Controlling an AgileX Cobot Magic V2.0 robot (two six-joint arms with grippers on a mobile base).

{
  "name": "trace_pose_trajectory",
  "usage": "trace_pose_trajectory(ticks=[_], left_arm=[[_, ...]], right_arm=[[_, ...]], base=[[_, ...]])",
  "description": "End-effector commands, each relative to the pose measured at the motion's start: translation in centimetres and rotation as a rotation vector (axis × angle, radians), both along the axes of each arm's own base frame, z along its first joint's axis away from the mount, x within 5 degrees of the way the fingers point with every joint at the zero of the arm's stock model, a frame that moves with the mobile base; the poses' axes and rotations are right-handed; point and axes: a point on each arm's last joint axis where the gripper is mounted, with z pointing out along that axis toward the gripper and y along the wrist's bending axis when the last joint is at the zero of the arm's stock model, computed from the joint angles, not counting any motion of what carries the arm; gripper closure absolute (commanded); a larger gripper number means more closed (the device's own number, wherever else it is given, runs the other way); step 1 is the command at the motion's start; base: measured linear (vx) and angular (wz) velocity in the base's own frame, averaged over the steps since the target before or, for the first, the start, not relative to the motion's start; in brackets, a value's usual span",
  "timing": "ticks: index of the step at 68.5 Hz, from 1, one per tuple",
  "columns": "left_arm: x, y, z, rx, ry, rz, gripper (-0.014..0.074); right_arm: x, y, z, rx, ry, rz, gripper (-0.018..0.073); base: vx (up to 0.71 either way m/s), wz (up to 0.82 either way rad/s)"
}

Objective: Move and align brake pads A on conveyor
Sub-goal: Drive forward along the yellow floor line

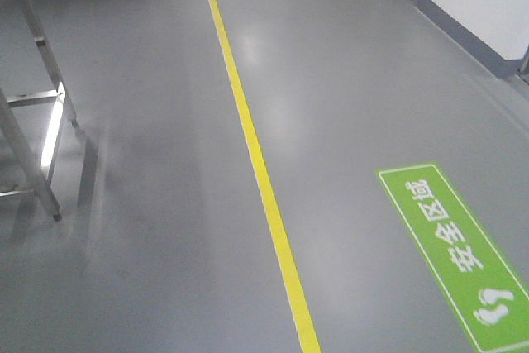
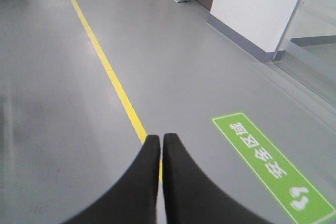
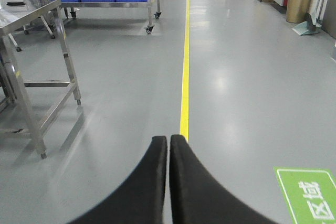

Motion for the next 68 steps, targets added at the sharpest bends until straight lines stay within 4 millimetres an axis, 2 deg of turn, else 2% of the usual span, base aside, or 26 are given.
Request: trace_pose_trajectory(ticks=[1,68], left_arm=[[0.14,-0.13,1.31,-0.021,-0.075,-0.012,0.0603],[0.14,-0.13,1.31,-0.021,-0.075,-0.012,0.0603]], right_arm=[[0.05,0.02,1.5,0.007,-0.093,0.002,0.0562],[0.05,0.02,1.5,0.007,-0.093,0.002,0.0562]], base=[[0.58,0.05],[0.56,0.06]])
